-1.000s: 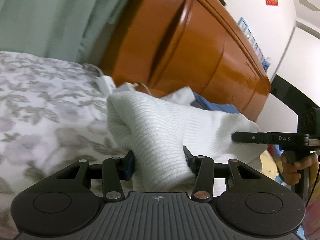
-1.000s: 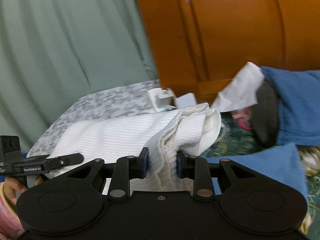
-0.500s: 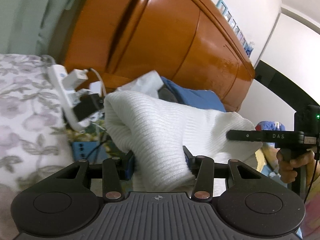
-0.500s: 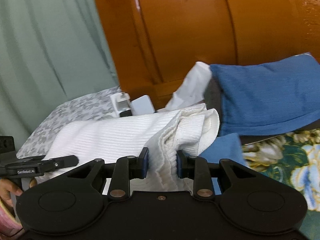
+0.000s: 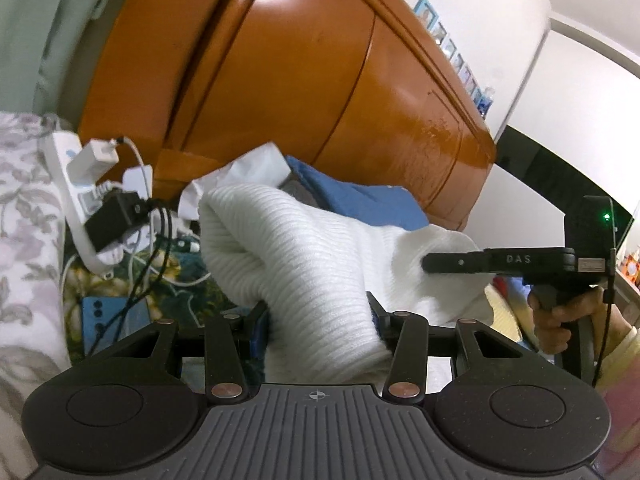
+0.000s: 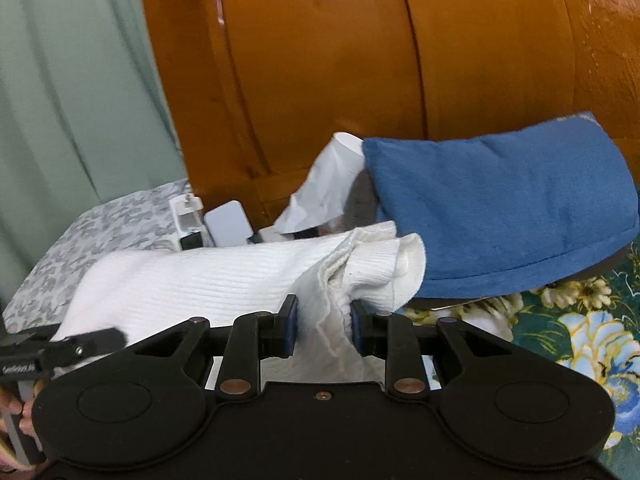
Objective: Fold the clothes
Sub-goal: 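Lift the held sweater bundle with both grippers toward the blue pillow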
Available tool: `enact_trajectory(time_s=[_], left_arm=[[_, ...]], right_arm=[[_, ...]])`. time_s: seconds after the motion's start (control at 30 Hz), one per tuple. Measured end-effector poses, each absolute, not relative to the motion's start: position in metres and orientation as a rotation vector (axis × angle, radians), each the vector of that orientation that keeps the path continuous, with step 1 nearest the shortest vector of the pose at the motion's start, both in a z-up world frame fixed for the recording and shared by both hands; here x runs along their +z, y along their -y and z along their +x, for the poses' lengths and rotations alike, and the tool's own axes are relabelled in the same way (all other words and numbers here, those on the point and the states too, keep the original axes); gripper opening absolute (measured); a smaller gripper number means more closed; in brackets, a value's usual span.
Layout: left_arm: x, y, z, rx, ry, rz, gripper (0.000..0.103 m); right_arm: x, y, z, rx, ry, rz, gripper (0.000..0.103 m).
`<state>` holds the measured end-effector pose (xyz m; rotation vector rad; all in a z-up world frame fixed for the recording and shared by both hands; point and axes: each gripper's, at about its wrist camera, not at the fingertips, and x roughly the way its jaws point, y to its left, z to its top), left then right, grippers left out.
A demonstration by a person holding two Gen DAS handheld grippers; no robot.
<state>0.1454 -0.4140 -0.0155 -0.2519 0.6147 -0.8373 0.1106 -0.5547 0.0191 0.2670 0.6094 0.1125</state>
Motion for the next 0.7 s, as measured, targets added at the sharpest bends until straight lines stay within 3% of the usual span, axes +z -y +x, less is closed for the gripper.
enact_trajectory(time_s=[0.7], left_arm=[[-0.054, 0.422, 0.155, -0.77, -0.677, -0.235, 0.049]], right_arm=[[-0.038, 0.565, 0.156, 0.094, -0.715, 0.267, 0.024]])
